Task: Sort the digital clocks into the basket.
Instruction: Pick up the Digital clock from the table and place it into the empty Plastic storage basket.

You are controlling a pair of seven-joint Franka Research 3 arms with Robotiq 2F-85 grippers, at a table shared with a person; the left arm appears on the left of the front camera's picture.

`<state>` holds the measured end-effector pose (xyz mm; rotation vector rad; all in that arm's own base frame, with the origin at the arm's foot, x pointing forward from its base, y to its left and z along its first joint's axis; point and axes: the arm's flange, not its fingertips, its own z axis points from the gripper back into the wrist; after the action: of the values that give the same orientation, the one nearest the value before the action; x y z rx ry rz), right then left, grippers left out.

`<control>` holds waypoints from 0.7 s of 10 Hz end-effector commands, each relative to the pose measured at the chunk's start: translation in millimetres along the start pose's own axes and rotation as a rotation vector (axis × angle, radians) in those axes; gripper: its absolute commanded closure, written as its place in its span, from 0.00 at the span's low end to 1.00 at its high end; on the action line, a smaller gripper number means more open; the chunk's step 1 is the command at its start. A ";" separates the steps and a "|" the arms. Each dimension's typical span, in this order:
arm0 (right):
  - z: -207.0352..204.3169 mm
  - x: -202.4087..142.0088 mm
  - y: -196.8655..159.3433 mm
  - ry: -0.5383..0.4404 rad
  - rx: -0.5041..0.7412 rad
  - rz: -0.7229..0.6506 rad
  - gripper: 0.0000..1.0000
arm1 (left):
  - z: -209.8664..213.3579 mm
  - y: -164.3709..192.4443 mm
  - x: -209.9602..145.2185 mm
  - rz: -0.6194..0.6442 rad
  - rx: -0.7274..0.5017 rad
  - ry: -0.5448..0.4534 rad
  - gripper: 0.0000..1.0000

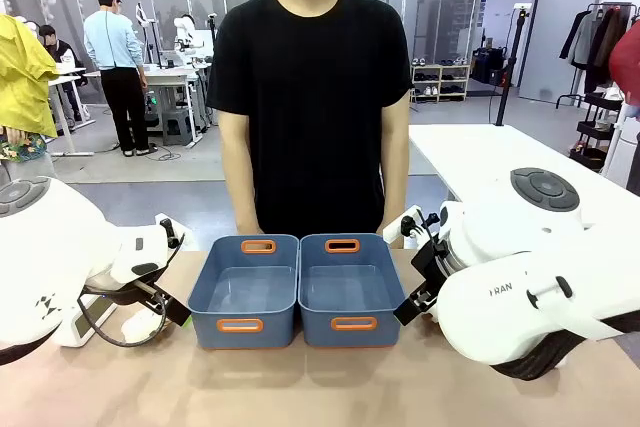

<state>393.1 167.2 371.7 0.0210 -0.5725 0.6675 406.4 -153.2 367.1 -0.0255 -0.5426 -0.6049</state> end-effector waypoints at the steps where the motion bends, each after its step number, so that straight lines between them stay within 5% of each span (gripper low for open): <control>1: 0.0 0.0 -0.1 0.000 0.000 -0.003 0.00 | 0.1 0.6 -0.1 0.001 0.000 0.000 0.00; 3: 29.4 23.3 -7.5 -0.020 0.011 0.009 0.00 | 20.3 -0.8 18.4 -0.014 -0.049 -0.009 0.00; 4: 56.7 40.9 -19.4 -0.013 0.216 -0.127 0.00 | 38.6 7.9 33.6 0.039 -0.099 -0.019 0.00; 5: 77.5 51.3 -35.6 0.004 0.267 -0.166 0.00 | 52.5 19.7 44.7 0.083 -0.169 0.008 0.00; 7: 109.9 52.7 -68.2 0.038 0.387 -0.231 0.00 | 85.0 49.0 63.5 0.206 -0.478 0.043 0.00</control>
<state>398.3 153.3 500.3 0.4098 -0.4467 0.5838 415.6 -163.2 465.2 -0.3904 -0.4456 -0.5764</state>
